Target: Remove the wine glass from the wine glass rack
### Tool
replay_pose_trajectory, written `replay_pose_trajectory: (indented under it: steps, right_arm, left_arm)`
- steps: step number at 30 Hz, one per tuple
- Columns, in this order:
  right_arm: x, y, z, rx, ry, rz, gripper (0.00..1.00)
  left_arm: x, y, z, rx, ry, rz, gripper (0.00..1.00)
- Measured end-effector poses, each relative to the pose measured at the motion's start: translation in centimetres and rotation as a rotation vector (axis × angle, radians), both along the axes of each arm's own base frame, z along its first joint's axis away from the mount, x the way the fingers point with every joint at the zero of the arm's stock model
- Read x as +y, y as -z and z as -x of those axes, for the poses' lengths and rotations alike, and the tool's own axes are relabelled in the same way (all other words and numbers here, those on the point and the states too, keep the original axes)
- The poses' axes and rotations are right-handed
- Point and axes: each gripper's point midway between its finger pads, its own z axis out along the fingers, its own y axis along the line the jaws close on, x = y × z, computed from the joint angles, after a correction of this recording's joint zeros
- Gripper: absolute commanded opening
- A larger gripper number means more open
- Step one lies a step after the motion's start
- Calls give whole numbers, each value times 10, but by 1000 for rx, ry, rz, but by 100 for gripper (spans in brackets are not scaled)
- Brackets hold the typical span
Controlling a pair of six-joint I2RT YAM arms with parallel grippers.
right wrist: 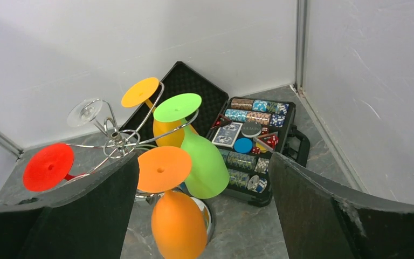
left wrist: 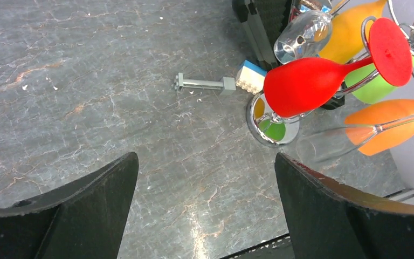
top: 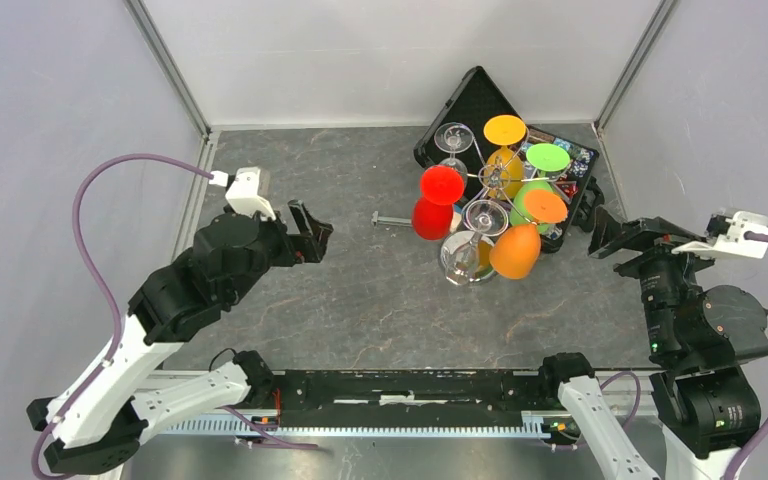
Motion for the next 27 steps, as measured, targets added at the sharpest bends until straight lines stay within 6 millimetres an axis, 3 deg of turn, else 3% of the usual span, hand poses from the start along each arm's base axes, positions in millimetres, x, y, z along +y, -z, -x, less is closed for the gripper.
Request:
replay_pose_trajectory:
  steps: [5,15,19,22,27]
  right_arm:
    - [5,2,-1,8,-29,9,94]
    - [18,-6,-9,-34,-93,3,93]
    - [30,-11,-24,-49,-146,-15,92]
    - [40,-3,-36,-46,-189,-34,92]
    - [56,13,-53,-21,-261,-67,92]
  left_arm:
    - [5,-10,10,-33,38,22,100]
    - [-28,-42,33,-164,286,149,100]
    - [-52,-57,39,-180,387,233,100]
    - [-78,-64,40,-151,460,328,97]
    - [-128,-50,21,-16,492,450,91]
